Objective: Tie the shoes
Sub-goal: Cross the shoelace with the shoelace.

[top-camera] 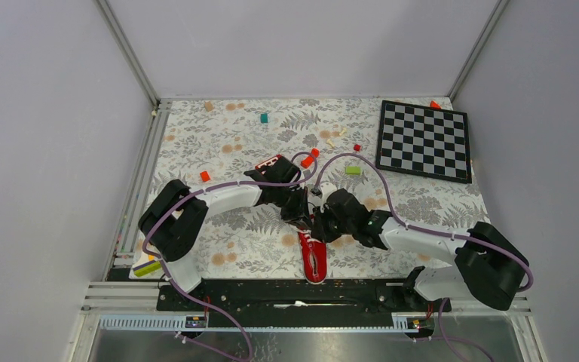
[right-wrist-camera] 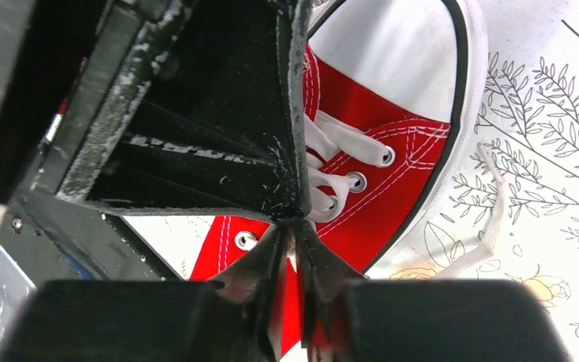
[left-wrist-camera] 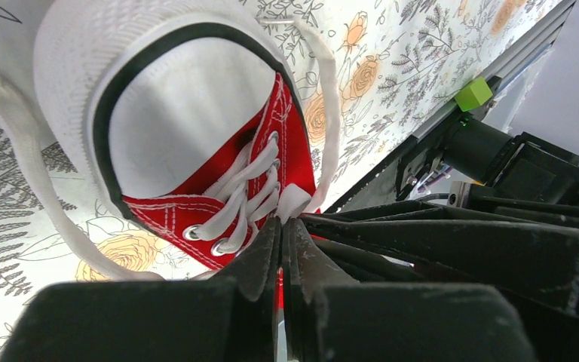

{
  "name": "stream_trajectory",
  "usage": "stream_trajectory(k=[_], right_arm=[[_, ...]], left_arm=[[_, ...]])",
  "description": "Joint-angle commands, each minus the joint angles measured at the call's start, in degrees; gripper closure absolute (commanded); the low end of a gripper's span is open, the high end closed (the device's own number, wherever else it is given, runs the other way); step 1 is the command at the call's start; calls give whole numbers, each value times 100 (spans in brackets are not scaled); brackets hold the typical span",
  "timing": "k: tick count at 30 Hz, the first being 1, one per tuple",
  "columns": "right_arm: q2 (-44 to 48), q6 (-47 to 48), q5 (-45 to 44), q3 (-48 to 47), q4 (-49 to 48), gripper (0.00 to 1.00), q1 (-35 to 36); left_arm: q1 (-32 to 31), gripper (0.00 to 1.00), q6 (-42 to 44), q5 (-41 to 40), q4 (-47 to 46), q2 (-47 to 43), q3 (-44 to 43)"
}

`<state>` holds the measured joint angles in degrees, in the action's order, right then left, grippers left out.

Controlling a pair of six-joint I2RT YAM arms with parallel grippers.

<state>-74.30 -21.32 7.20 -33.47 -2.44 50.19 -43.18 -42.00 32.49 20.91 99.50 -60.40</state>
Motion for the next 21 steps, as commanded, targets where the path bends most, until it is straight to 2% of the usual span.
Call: stream_trajectory(k=[1,2,13,21], right_arm=[[-201,-146,172,70,-336,94,-71],[-193,-152,200,67,-351,100,-71],[316,-80,449,-110,-251,100,-71],[357,-173,614,-173,-313,100,-71]], left_arm=[[-23,100,43,65,-60,-25,-142],[-23,100,43,58,-60,-32,-137],[-30,100,43,75,-60,24,-173],[-31,100,51,75,-65,-9,-189]])
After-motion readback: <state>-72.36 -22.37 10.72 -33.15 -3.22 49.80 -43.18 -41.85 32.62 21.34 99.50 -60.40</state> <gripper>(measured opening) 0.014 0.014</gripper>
